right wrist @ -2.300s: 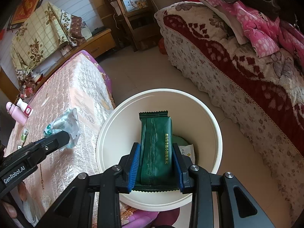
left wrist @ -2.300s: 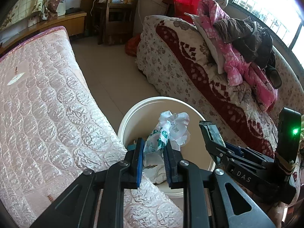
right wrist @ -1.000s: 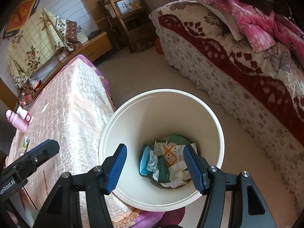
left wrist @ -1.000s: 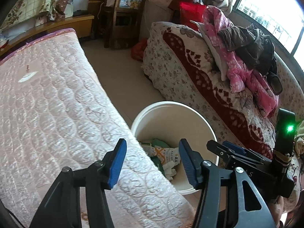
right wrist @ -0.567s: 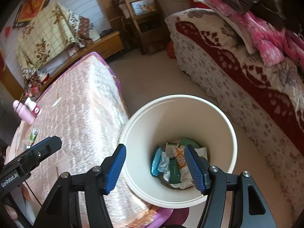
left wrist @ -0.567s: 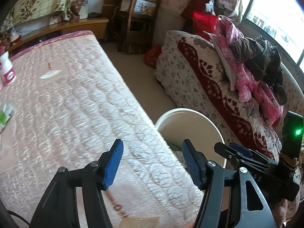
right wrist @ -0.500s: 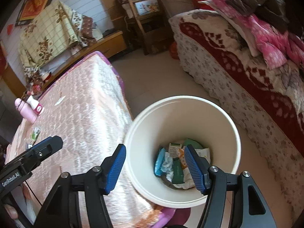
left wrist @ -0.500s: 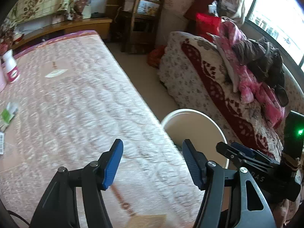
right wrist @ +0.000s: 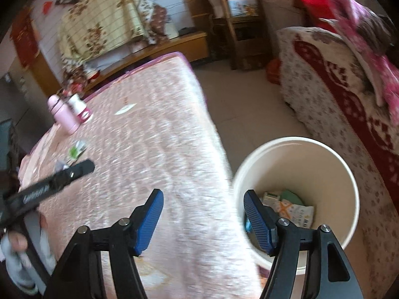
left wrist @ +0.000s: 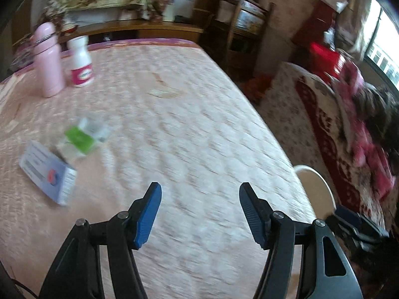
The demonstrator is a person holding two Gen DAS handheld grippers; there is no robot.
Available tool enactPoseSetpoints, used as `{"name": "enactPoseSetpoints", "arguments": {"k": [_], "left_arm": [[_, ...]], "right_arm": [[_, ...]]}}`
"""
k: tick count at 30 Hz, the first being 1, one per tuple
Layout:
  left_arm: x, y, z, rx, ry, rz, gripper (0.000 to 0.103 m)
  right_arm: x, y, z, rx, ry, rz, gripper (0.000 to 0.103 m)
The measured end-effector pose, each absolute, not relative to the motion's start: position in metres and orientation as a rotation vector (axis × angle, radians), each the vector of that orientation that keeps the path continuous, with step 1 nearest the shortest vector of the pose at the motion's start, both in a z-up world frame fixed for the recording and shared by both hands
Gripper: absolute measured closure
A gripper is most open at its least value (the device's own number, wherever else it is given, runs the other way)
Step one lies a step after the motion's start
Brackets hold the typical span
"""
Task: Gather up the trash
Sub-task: 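Move both tools back over the mattress toward the medicine box and wrapper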
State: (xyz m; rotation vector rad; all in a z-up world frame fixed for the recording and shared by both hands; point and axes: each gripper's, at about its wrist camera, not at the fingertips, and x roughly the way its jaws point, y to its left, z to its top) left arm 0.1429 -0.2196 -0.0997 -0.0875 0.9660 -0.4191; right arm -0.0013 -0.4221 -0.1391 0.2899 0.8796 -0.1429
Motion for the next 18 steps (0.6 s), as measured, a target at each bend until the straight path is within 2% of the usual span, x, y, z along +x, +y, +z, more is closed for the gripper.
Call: {"name": "enactPoseSetpoints", "arguments": {"k": [9, 18], "left_arm": [[0.193, -0.150, -0.116, -0.140, 0.975, -0.246, 0.037], [0.183, -0.076, -0.121, -0.165, 1.027, -0.150, 0.037]], "right_arm": [[0.025, -0.369, -0.141, 0.221, 0.912, -0.053, 0.033], [0.046, -0.330, -0.149, 0.195, 0.946, 0.034, 0.032]]}}
